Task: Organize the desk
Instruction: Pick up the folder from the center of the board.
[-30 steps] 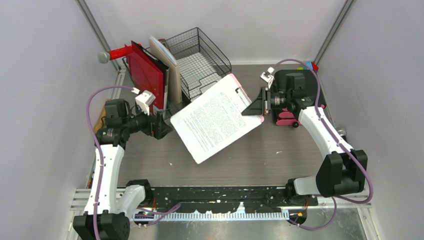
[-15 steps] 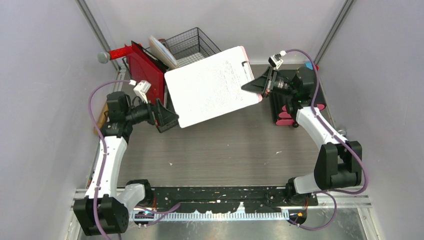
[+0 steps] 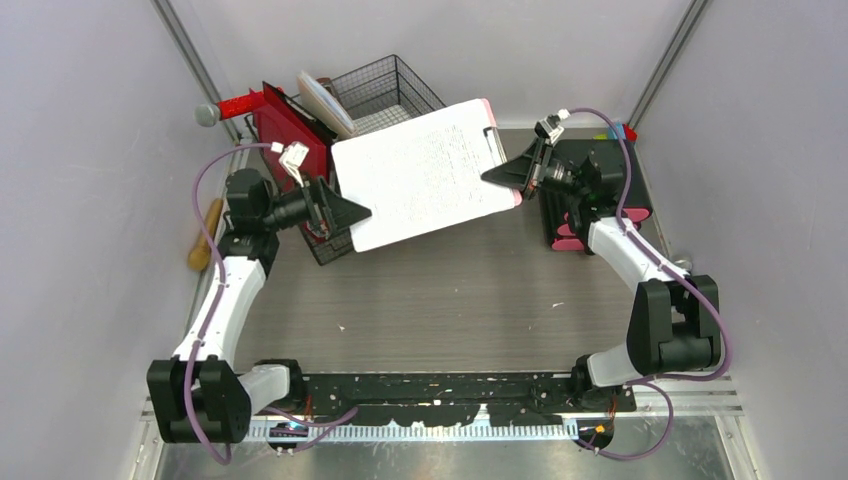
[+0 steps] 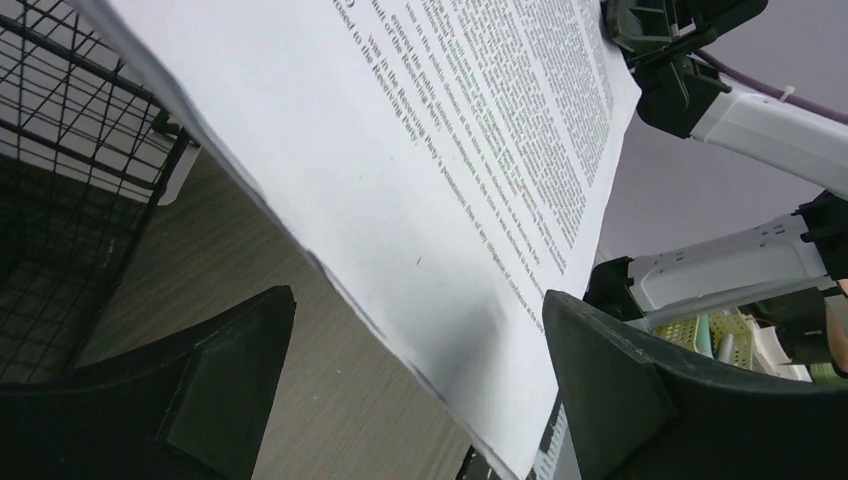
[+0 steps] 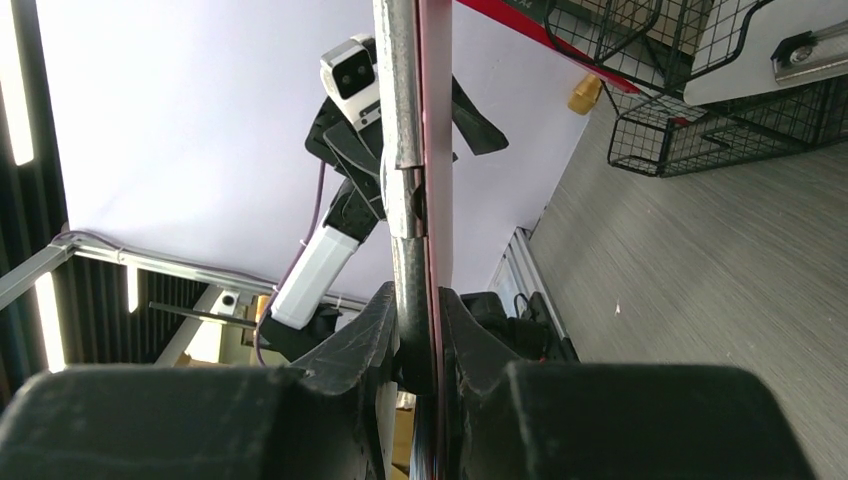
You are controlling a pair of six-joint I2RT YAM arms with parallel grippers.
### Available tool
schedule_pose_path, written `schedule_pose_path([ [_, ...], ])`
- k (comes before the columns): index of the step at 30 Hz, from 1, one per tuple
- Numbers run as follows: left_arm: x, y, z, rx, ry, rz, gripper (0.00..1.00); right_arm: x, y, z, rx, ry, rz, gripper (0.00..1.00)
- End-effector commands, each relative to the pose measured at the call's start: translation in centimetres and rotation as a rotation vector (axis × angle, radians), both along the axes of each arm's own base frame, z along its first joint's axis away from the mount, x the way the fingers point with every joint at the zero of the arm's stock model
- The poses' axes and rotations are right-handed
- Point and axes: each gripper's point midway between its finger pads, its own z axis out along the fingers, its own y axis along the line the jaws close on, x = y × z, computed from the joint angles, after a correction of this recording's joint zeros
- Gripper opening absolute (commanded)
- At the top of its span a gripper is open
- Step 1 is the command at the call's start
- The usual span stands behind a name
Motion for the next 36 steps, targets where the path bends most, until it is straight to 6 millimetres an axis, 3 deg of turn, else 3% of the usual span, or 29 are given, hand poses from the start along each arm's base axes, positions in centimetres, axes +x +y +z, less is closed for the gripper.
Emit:
schedule_pose_path([
  [1,0.3,-1.7,2.2,-0.072,-0.066,-0.067,0.99,-1.2,0.2,1.6,0.000,-0.106,-0.010,0.00],
  [5,0.6,-2.3,2.7,-0.110,-0.054,-0.091,0.90,-1.5,0.2,0.9,-0.012,-0.110,-0.015,0.00],
  [11,0.3,-2.9,3.0,-0.158,-0.032,-0.126,0.62,-1.6,0.2,-0.6,-0.028,-0.117,-0.039,0.00],
  [16,0.0,-2.9,2.8,-0.159,-0.024,-0.139,0.25,-2.5,0.8,-1.7,-0.075,-0.157,-0.030,0.03],
  [18,-0.1,-3.0,2.7,-0.156,-0.025,-0.149,0.11,-3.1,1.0,-1.9,-0.097,-0.172,-0.021,0.09],
  [19,-0.2,-3.1,2.5,-0.152,-0.024,-0.158,0.01,-3.4,1.0,-1.7,-0.100,-0.183,-0.020,0.16],
  [21,-0.6,-3.2,1.9,-0.135,-0.002,-0.174,0.00,-3.8,1.0,-1.6,-0.109,-0.193,-0.020,0.30],
  [25,-1.7,-3.2,1.0,-0.094,0.014,-0.213,0.00,-4.4,0.8,-0.9,-0.113,-0.234,-0.029,0.46],
  [28,-2.3,-3.2,0.5,-0.079,0.032,-0.221,0.00,-4.8,0.8,-0.5,-0.113,-0.252,-0.031,0.49],
  [36,-2.4,-3.3,0.3,-0.065,0.040,-0.237,0.00,-5.0,0.8,-0.6,-0.116,-0.256,-0.024,0.43],
])
